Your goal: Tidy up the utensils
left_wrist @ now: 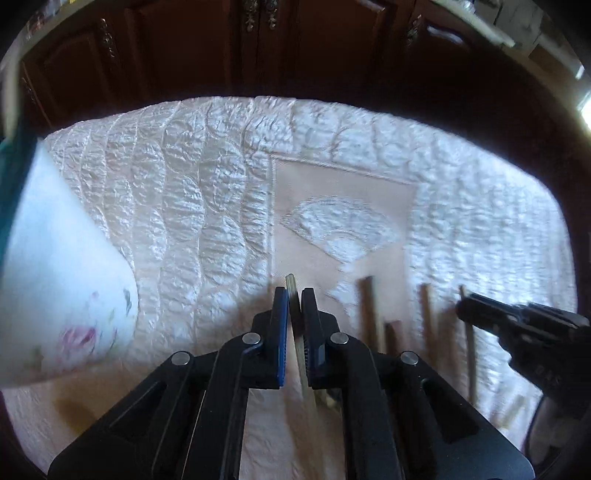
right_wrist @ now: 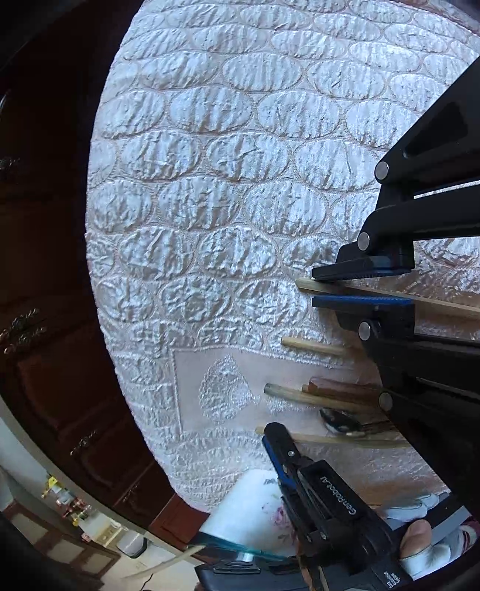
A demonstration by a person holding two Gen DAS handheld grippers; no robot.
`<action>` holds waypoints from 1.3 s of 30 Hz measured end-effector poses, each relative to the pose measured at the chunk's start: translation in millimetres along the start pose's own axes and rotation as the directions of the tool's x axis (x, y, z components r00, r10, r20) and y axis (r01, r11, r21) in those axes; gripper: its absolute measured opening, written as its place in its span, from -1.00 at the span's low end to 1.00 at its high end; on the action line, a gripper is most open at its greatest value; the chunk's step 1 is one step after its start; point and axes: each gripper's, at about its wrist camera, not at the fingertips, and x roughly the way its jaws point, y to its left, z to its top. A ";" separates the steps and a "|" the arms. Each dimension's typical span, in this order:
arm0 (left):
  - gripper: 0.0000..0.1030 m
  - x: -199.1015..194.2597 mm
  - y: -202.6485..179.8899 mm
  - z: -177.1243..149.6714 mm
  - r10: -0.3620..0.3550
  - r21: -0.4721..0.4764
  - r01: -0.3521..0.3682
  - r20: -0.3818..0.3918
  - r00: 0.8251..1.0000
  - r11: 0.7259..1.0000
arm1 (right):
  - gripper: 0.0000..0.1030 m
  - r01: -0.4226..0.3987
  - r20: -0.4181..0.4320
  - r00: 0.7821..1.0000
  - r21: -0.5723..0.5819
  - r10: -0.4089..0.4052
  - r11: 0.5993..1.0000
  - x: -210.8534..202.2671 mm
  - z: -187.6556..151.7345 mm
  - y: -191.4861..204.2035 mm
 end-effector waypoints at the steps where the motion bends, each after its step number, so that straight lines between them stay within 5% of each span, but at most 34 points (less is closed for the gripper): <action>1: -0.91 -6.9 2.0 -2.2 -0.011 0.000 0.011 0.009 1.000 1.000 | -0.87 -0.008 0.011 1.000 0.000 0.008 1.000 -4.8 -0.1 2.2; 8: -0.92 -81.8 16.7 -17.6 -0.121 0.011 0.121 0.100 0.988 0.993 | -0.89 -0.049 0.140 0.989 -0.051 0.056 0.998 -66.2 -6.0 30.2; 25: -0.92 -225.9 53.6 -77.7 -0.168 0.060 0.158 0.298 0.940 0.986 | -0.93 -0.022 0.340 0.934 -0.252 0.109 0.968 -191.1 -47.5 86.6; 28: -0.92 -230.8 57.2 -83.0 -0.166 0.044 0.160 0.308 0.937 0.986 | -0.93 -0.028 0.291 0.951 -0.249 0.102 0.968 -175.8 -44.4 88.0; 33: -0.92 -238.9 62.4 -87.6 -0.162 0.037 0.158 0.316 0.935 0.987 | -0.74 0.070 0.176 0.984 -0.216 -0.032 0.974 -105.6 -38.1 68.3; 39: -0.92 -236.1 65.5 -89.3 -0.158 0.023 0.159 0.309 0.938 0.987 | -0.74 0.129 0.042 0.991 -0.136 -0.125 0.982 -19.0 -23.5 36.7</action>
